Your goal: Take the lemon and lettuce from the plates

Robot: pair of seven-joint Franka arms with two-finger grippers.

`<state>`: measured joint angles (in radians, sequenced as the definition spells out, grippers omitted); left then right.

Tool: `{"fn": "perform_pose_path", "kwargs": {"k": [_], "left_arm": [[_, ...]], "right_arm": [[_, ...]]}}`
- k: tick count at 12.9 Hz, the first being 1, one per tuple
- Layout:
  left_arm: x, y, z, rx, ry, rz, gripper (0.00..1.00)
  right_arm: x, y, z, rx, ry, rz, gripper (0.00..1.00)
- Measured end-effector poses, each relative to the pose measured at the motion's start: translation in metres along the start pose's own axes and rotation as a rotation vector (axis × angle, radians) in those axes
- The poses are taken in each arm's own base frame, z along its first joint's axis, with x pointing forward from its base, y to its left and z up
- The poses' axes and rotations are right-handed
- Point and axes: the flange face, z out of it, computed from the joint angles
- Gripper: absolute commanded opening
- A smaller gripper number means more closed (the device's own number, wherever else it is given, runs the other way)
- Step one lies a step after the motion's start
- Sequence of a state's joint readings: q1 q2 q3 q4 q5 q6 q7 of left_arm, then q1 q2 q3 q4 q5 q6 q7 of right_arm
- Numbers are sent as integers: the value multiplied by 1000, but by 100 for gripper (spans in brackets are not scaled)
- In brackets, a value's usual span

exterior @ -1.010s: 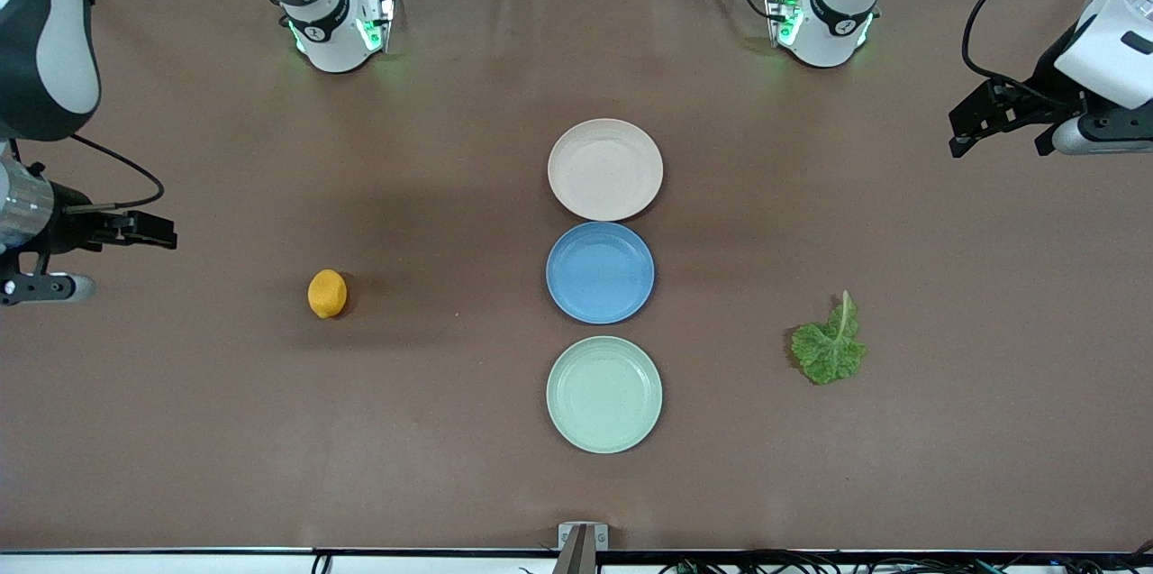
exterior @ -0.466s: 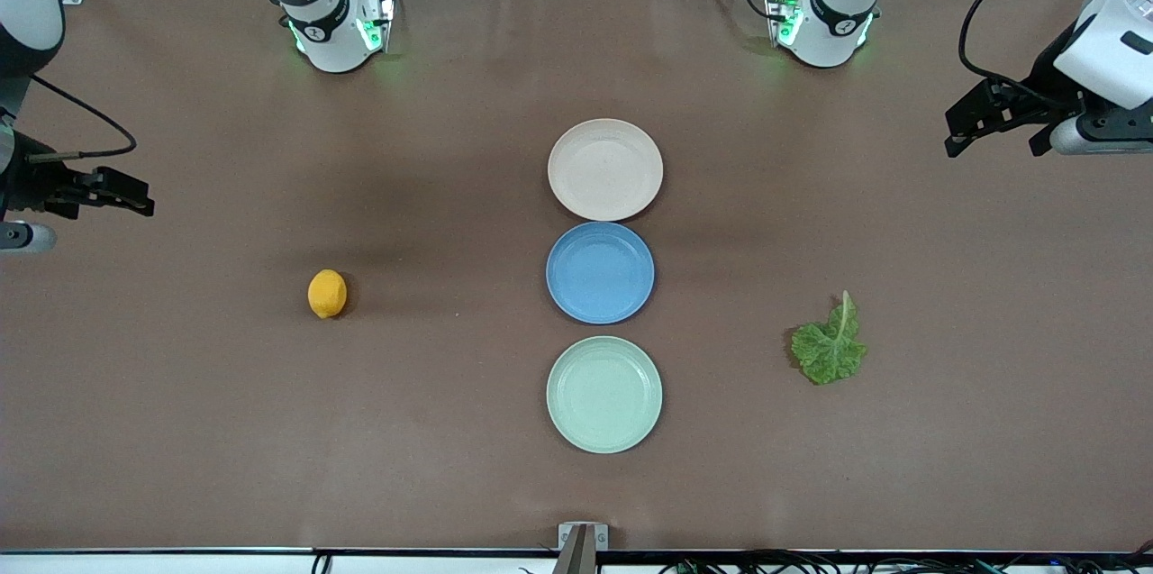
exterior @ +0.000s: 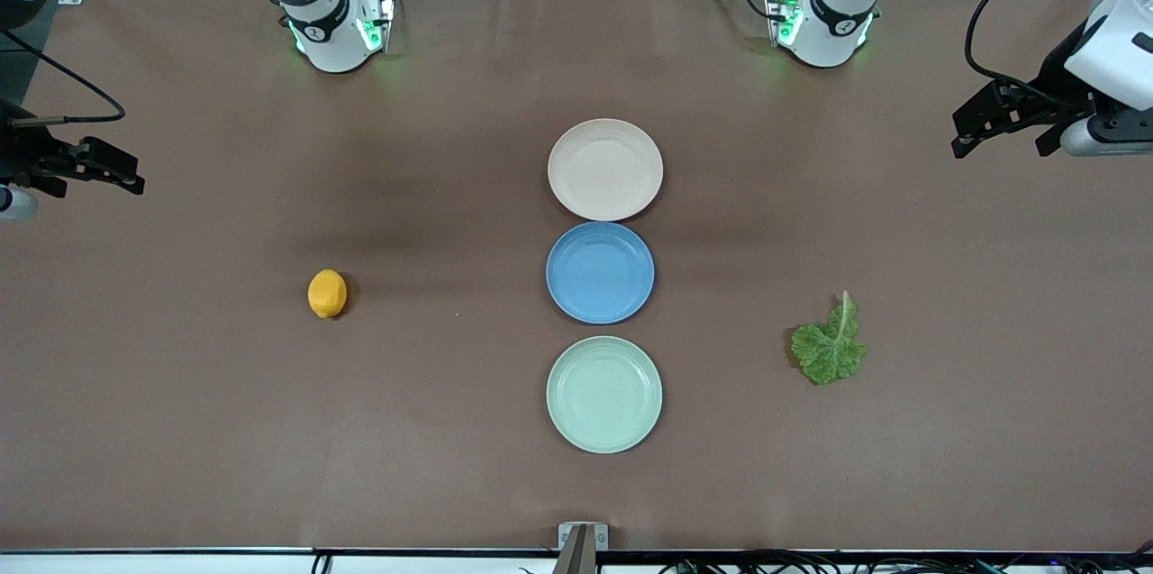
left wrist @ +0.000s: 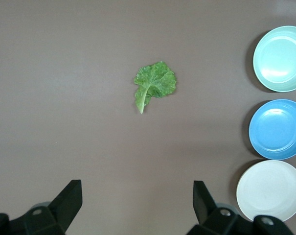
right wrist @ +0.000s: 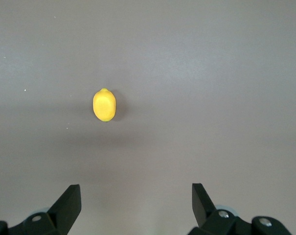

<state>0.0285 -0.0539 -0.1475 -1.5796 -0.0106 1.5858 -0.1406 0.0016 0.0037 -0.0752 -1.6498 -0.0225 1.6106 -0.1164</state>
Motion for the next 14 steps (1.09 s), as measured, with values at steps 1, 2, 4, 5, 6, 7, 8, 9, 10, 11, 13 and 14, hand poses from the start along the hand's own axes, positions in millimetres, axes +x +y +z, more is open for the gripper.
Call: {"fn": "perform_pose_path", "kwargs": {"k": [1,2,4,5,6,7,8,9,10,11,13,14], "left_arm": [[0,-1,0,0,0,-2,100],[0,-1,0,0,0,-2,100],[0,-1,0,0,0,-2,100],[0,-1,1,0,-1,-2,100],[1,-1,1,0,-3,-2,100],[1,-1,2,0,-5,-2,100],[1,-1,3,1,-6,-2,100],[1,-1,3,1,-6,-2,100],[1,-1,2,0,-5,-2,100],[1,-1,2,0,-4,-2,100],[3,-1,5,0,-6,-1,100],[4,0,8,0,-11,0,100]], "right_arm": [[0,-4,-2,-1,10,-6,100],[1,-8,-2,-3,21,-14,100],[3,-13,-2,-4,30,-23,100],[3,-14,-2,-4,31,-25,100],[3,-15,-2,-4,32,-27,100],[4,-16,-2,-5,34,-29,100],[4,-18,-2,-5,38,-32,100],[5,-19,-3,-6,45,-34,100],[6,-19,-5,-7,55,-36,100],[6,-20,-9,-8,64,-36,100],[6,-20,-14,-8,74,-37,100],[6,-21,-13,-6,70,-38,100]]}}
